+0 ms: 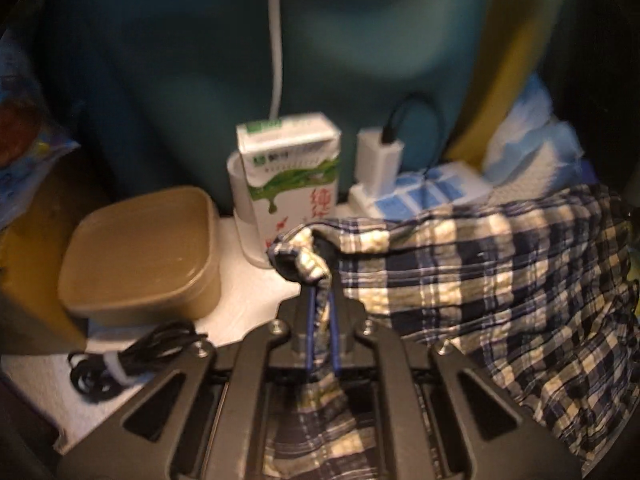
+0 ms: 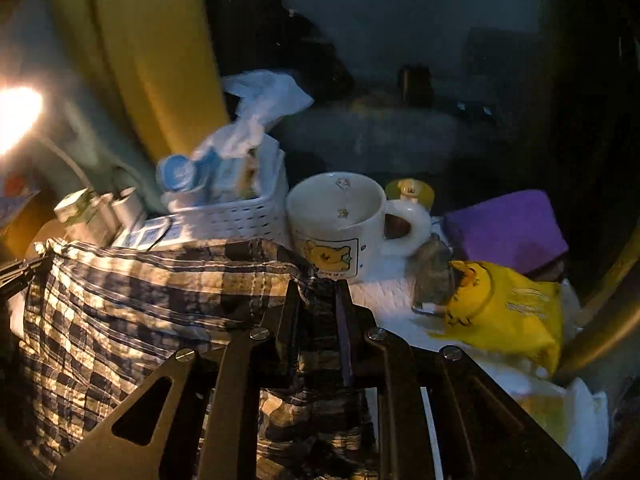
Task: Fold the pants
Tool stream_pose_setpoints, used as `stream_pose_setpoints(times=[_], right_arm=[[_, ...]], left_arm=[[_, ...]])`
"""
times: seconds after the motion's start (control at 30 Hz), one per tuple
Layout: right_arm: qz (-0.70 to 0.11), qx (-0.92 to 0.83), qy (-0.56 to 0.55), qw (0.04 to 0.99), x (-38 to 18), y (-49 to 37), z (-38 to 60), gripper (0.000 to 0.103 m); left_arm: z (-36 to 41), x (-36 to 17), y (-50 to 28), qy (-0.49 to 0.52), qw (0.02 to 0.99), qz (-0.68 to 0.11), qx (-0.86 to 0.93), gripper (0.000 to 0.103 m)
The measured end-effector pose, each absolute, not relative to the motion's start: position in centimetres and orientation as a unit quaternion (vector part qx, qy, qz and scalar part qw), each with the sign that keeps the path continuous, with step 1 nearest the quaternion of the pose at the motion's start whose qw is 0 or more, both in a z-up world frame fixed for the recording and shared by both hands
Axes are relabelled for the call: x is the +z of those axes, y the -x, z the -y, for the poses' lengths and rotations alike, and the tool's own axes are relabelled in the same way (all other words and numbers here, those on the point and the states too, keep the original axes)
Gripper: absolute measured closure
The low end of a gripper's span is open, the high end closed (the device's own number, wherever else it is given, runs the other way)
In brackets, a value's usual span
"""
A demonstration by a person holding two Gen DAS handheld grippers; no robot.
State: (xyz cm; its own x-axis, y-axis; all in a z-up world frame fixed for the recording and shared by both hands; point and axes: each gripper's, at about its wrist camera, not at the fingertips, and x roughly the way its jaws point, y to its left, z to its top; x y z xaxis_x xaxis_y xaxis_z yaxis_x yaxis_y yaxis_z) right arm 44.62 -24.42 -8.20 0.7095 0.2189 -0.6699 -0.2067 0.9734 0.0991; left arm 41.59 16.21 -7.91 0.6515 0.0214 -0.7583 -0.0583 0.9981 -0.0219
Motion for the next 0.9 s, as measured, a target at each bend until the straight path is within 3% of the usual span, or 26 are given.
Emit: stream_pose_setpoints(times=[0.1, 0.13, 0.17, 0.2, 0.23, 0.27, 0.3, 0.37, 0.43, 0.57, 0.9], right_arm=[[-0.395, 0.100, -0.001, 0.913, -10.5, -46.5, 23.9, 0.080], [-0.401, 0.101, -0.002, 0.911, -10.9, -46.7, 23.7, 0.071], [-0.406, 0.102, -0.006, 0.908, -11.3, -46.9, 23.7, 0.053], [-0.405, 0.102, -0.008, 0.909, -11.3, -46.9, 23.8, 0.043], [-0.400, 0.101, -0.008, 0.911, -11.0, -46.6, 23.9, 0.029], [-0.393, 0.102, -0.006, 0.914, -10.6, -46.3, 24.0, 0.027], [-0.385, 0.106, -0.004, 0.917, -9.8, -45.7, 24.1, 0.026], [-0.372, 0.111, -0.001, 0.921, -8.6, -44.2, 24.3, 0.026], [-0.364, 0.117, 0.004, 0.924, -7.6, -42.4, 24.6, 0.026], [-0.360, 0.132, 0.014, 0.923, -6.9, -38.1, 25.6, 0.026], [-0.402, 0.147, 0.008, 0.904, -10.4, -29.3, 28.9, 0.025]], left_arm=[[-16.9, -8.7, -42.2, 0.047, 0.899, -0.434, 0.016, 0.089], [-17.2, -8.7, -41.9, 0.050, 0.902, -0.428, 0.018, 0.084], [-17.6, -8.4, -41.5, 0.049, 0.904, -0.423, 0.025, 0.078], [-17.9, -8.1, -41.0, 0.050, 0.906, -0.419, 0.034, 0.073], [-18.3, -7.6, -40.3, 0.052, 0.908, -0.413, 0.040, 0.061], [-18.6, -7.0, -39.4, 0.056, 0.911, -0.406, 0.039, 0.055], [-19.0, -6.1, -38.2, 0.061, 0.916, -0.394, 0.040, 0.052], [-19.5, -5.0, -35.9, 0.073, 0.924, -0.374, 0.042, 0.030], [-19.5, -4.0, -33.5, 0.081, 0.928, -0.361, 0.040, 0.024], [-18.6, -4.3, -28.4, 0.111, 0.924, -0.366, 0.017, 0.023], [-15.1, -11.0, -18.3, 0.201, 0.884, -0.422, -0.003, 0.022]])
